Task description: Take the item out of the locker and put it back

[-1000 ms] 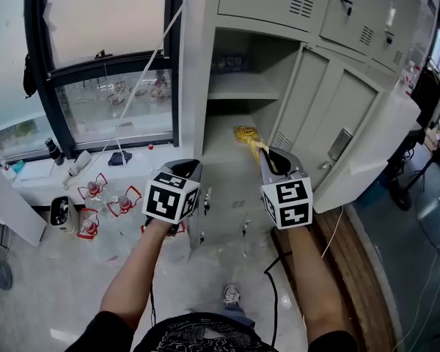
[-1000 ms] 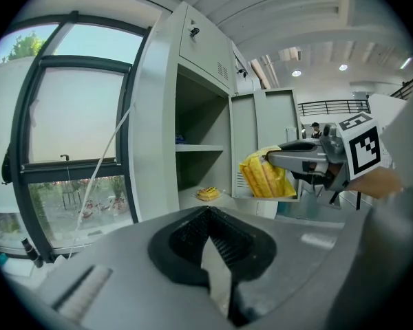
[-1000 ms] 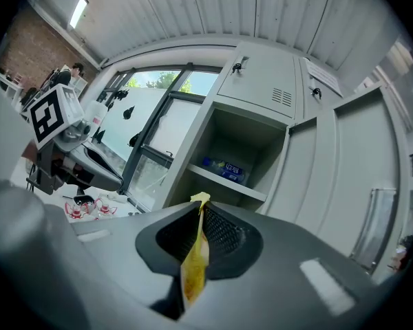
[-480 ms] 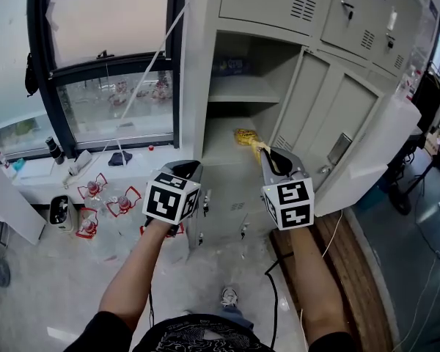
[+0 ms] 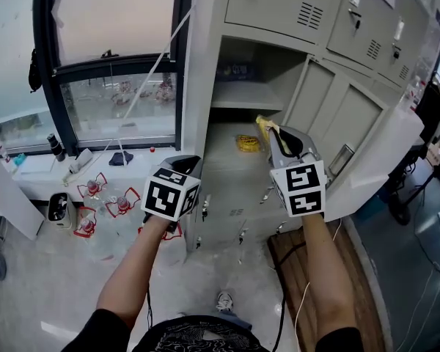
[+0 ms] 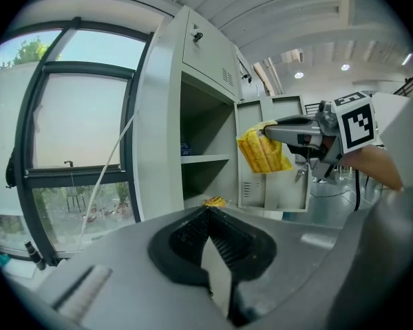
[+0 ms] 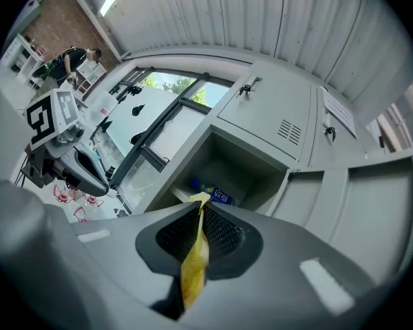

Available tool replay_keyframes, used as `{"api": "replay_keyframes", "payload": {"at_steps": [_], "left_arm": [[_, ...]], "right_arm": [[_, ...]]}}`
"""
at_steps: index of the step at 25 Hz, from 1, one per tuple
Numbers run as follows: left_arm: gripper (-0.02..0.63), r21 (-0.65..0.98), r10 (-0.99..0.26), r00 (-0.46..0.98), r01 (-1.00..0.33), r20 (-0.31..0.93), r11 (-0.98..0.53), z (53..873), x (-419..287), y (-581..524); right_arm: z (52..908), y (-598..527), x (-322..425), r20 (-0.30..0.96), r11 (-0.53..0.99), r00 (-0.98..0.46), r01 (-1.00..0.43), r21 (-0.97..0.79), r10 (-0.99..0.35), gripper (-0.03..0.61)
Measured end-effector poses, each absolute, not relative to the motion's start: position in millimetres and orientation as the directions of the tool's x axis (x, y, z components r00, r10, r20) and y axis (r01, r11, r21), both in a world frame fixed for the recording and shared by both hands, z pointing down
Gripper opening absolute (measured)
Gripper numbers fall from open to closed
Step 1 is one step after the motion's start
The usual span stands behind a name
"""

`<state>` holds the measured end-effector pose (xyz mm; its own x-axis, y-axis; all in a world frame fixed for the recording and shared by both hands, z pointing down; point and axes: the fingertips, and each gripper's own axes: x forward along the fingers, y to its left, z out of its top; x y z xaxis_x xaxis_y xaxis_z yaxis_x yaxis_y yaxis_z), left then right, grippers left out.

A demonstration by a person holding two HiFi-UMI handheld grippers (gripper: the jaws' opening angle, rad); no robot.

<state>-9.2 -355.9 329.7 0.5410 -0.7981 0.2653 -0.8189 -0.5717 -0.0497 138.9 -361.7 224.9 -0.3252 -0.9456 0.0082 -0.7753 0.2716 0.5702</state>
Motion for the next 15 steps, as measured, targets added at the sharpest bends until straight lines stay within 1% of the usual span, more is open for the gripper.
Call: {"api": "replay_keyframes", "payload": {"at_steps": [15], "left_arm": [[0.000, -0.053, -0.850, 0.468, -0.868, 0.241, -0.493, 310.6, -22.0, -390.9]], "right_arm": [[159.7, -427.7, 118.1, -0.037, 0.230, -0.382, -0.627, 0.744, -0.923, 0.035]]}}
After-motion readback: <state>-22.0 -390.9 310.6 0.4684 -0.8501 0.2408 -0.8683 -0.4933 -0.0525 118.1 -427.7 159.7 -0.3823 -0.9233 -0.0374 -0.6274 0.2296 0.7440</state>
